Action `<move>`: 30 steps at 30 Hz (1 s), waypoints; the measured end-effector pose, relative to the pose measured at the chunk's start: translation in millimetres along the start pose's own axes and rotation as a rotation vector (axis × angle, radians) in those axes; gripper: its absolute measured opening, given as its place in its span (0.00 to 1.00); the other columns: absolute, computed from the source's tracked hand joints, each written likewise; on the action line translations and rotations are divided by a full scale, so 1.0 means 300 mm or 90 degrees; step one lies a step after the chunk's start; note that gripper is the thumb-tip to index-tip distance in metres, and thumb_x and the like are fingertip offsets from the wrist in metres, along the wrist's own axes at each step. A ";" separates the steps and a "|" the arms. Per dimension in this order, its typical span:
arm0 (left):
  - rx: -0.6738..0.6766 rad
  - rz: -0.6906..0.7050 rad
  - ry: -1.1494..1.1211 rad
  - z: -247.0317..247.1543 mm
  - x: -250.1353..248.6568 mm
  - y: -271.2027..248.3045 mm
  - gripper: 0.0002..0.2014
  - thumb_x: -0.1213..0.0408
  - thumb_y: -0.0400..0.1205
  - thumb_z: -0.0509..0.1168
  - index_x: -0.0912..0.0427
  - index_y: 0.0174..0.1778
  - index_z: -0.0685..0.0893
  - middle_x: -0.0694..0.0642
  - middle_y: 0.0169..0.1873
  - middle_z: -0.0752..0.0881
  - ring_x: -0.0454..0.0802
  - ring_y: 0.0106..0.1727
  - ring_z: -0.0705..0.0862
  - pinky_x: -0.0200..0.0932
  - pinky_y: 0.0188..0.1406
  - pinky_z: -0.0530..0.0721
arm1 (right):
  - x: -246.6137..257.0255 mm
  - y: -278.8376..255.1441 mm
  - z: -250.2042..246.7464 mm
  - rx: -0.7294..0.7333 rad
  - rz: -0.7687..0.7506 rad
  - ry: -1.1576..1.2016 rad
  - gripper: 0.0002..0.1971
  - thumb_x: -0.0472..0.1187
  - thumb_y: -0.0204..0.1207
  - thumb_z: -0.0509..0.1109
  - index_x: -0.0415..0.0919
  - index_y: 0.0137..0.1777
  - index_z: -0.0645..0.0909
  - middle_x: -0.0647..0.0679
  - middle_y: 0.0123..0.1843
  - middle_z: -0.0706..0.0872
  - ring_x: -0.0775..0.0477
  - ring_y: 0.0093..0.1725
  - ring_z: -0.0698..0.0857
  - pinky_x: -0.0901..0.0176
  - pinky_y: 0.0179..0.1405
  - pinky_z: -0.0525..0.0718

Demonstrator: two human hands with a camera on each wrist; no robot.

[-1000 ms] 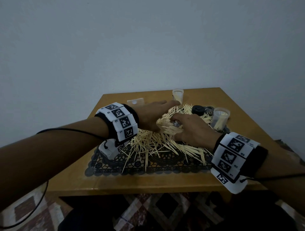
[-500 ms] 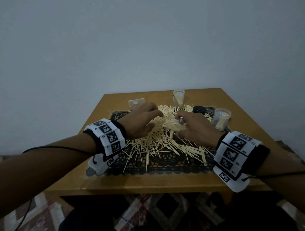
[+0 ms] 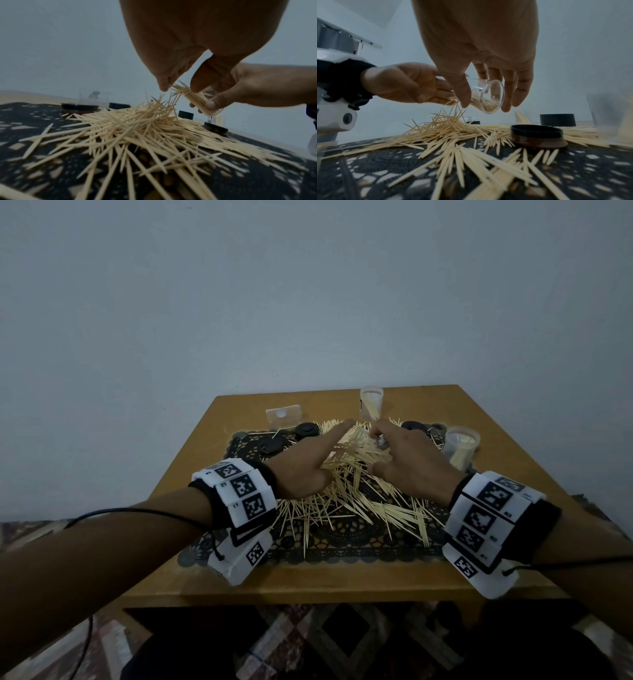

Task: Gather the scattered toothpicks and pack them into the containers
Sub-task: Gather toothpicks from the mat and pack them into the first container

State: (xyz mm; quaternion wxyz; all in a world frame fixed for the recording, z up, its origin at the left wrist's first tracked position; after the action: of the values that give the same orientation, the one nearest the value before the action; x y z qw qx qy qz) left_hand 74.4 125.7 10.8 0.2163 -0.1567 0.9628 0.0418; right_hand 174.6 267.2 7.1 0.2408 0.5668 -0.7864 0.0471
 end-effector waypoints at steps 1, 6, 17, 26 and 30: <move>-0.021 -0.002 -0.036 -0.006 -0.001 -0.004 0.43 0.69 0.76 0.60 0.47 0.84 0.44 0.72 0.73 0.73 0.66 0.69 0.77 0.65 0.69 0.75 | -0.004 -0.002 -0.001 0.001 0.003 0.003 0.24 0.43 0.72 0.78 0.44 0.65 0.73 0.43 0.62 0.85 0.44 0.45 0.85 0.52 0.44 0.85; -0.098 0.019 -0.156 -0.043 -0.015 -0.015 0.41 0.82 0.74 0.60 0.55 0.82 0.55 0.63 0.80 0.65 0.52 0.81 0.62 0.57 0.80 0.65 | 0.000 -0.011 0.001 0.009 0.002 0.020 0.25 0.44 0.72 0.79 0.44 0.66 0.74 0.43 0.63 0.85 0.44 0.48 0.85 0.52 0.48 0.84; -0.147 0.037 -0.247 -0.042 -0.034 -0.024 0.38 0.77 0.72 0.61 0.54 0.80 0.61 0.56 0.79 0.66 0.46 0.81 0.63 0.42 0.78 0.63 | 0.005 -0.017 0.002 0.010 -0.005 0.040 0.26 0.45 0.71 0.80 0.45 0.66 0.74 0.43 0.64 0.85 0.50 0.52 0.83 0.59 0.46 0.78; -0.110 -0.065 0.010 -0.022 0.016 -0.029 0.31 0.74 0.76 0.65 0.56 0.77 0.69 0.57 0.75 0.69 0.51 0.76 0.66 0.45 0.76 0.65 | 0.004 -0.022 0.003 0.025 -0.004 0.040 0.26 0.43 0.71 0.79 0.44 0.67 0.74 0.42 0.65 0.85 0.46 0.60 0.84 0.58 0.51 0.79; -0.003 -0.047 0.102 0.004 0.004 -0.021 0.37 0.76 0.76 0.62 0.48 0.81 0.63 0.61 0.82 0.57 0.60 0.83 0.53 0.62 0.80 0.57 | 0.019 -0.014 0.002 0.031 -0.021 0.028 0.24 0.42 0.71 0.79 0.44 0.65 0.75 0.42 0.62 0.86 0.43 0.52 0.84 0.56 0.45 0.81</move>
State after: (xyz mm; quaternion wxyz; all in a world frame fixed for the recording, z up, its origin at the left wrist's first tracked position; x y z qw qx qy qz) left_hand 75.8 119.7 9.0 0.1397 -0.1957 0.9704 0.0232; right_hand 176.9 260.4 8.1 0.2453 0.5841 -0.7701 0.0746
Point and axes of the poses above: each hand's wrist, its own y-axis towards the middle knuckle, its own z-axis out of the palm, x = y × z, the point moved 3 cm from there along y, towards the middle knuckle
